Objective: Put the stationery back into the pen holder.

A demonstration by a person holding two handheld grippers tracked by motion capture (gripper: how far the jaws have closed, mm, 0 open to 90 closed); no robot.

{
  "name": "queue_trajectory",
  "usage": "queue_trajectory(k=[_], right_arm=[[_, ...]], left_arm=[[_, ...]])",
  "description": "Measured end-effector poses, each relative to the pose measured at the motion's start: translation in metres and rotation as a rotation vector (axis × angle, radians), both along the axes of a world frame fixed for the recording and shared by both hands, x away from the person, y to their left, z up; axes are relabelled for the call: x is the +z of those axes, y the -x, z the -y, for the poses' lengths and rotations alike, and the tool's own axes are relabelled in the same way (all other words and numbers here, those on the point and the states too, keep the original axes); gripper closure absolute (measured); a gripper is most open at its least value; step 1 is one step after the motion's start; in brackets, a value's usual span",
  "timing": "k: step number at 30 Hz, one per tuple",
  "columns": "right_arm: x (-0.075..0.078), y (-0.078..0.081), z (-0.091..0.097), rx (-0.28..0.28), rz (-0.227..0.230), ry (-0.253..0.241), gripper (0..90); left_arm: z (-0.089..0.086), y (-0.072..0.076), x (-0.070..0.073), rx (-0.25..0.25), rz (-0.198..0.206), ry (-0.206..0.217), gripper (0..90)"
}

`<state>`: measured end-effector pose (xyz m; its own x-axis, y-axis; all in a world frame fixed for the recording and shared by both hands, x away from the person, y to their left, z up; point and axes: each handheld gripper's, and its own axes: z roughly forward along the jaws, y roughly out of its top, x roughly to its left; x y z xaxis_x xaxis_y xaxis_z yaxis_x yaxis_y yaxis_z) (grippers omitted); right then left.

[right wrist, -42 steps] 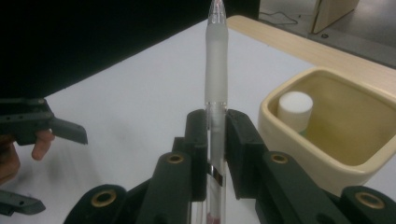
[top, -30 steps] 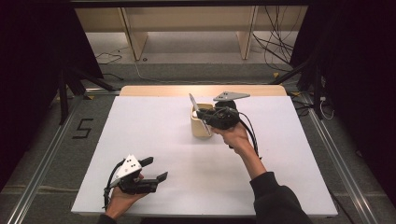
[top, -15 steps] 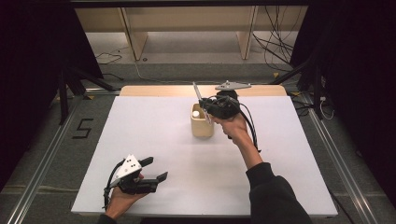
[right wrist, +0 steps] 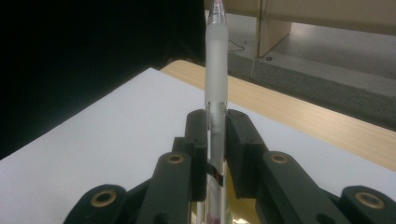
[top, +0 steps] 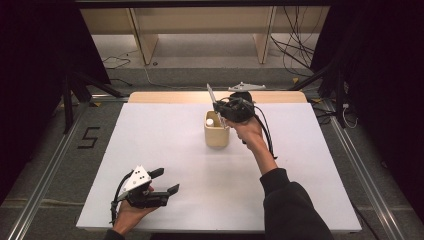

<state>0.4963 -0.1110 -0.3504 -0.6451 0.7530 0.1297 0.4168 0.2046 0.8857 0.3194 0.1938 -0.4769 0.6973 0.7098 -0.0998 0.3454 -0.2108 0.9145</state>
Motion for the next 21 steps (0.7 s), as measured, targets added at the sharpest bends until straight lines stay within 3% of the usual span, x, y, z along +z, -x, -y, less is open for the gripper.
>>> queue_trajectory(k=[21], right_arm=[[-0.002, -0.020, -0.002, -0.063, -0.004, 0.016, 79.5]], left_arm=[[0.000, 0.000, 0.000, -0.003, 0.000, 0.002, 19.0]])
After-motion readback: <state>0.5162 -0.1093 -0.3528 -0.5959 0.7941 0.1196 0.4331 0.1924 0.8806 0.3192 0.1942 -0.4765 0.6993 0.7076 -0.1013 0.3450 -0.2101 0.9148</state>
